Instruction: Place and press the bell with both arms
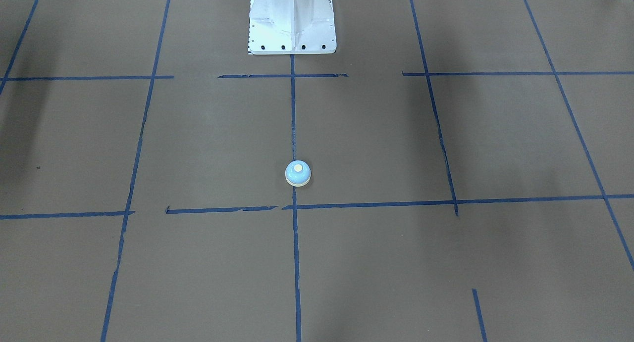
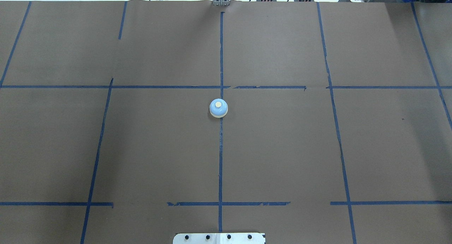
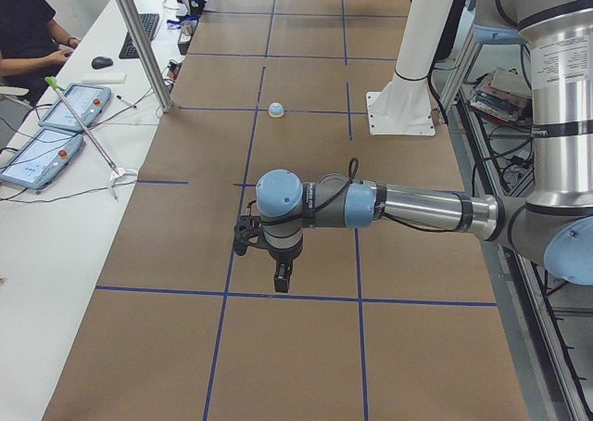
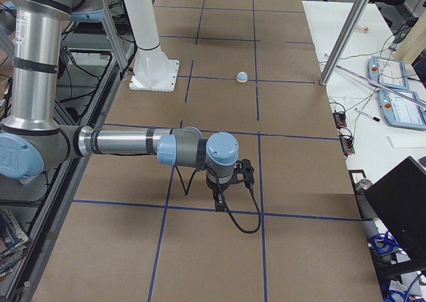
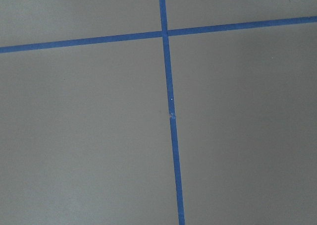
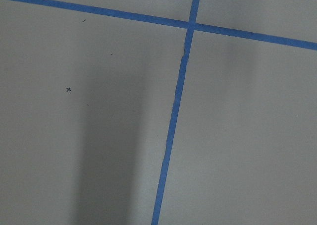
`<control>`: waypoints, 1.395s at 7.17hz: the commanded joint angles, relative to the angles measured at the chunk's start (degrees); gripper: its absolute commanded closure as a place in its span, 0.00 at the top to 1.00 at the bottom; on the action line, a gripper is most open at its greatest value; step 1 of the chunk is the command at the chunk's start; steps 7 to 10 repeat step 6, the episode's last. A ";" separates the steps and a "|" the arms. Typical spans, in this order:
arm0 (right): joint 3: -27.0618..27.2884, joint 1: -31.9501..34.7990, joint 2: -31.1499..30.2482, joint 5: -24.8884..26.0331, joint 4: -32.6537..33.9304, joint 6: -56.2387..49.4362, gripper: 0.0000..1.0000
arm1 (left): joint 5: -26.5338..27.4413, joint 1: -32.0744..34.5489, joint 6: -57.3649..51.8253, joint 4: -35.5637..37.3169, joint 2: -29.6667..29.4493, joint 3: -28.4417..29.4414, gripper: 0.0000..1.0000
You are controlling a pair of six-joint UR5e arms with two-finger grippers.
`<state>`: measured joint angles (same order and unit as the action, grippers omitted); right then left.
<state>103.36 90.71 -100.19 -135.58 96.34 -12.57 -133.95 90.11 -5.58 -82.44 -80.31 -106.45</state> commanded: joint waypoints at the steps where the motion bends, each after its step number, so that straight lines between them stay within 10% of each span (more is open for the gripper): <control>1: 0.00 0.00 -0.01 -0.03 -0.09 0.09 1.00 | -0.08 -0.02 -0.22 0.43 -0.28 0.98 1.00; 10: -0.27 0.00 0.08 -0.12 -0.01 0.62 1.00 | -0.43 -0.11 -0.40 0.44 0.86 0.11 1.00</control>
